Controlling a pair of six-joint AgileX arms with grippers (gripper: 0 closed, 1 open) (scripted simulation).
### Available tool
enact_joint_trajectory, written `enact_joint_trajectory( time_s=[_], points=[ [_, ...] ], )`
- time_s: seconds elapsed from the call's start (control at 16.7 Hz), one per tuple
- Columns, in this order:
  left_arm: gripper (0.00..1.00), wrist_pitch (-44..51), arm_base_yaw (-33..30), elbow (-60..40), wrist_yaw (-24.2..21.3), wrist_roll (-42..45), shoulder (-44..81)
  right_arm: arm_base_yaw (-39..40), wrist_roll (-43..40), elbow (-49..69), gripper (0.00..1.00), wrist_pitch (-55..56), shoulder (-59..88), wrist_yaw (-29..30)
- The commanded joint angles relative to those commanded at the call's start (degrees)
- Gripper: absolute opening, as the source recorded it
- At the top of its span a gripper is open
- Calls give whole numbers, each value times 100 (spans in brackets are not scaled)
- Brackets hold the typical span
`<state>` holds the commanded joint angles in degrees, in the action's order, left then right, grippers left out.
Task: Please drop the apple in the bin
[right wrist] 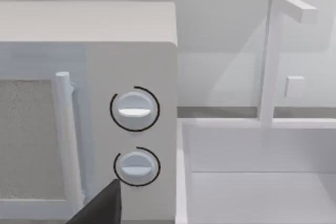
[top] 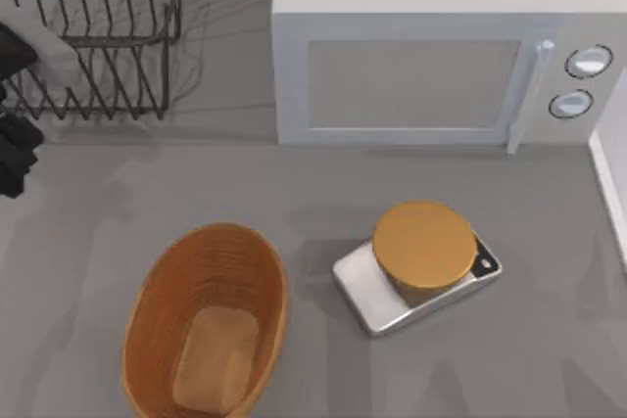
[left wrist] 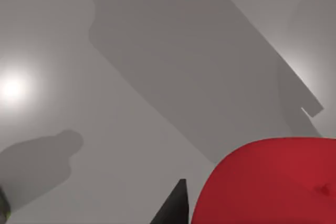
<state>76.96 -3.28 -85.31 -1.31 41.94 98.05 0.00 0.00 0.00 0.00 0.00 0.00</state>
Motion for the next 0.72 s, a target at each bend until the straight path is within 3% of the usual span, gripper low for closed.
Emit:
enact_joint_trajectory(
  time_s=[0.48,0.72],
  points=[
    [0,-67,-2067,645,-217,-4995,-540,0,0,0,100,0,0,0],
    [0,-216,-2913,932,-277,-6853,-904,0,0,0,100,0,0,0]
  ],
)
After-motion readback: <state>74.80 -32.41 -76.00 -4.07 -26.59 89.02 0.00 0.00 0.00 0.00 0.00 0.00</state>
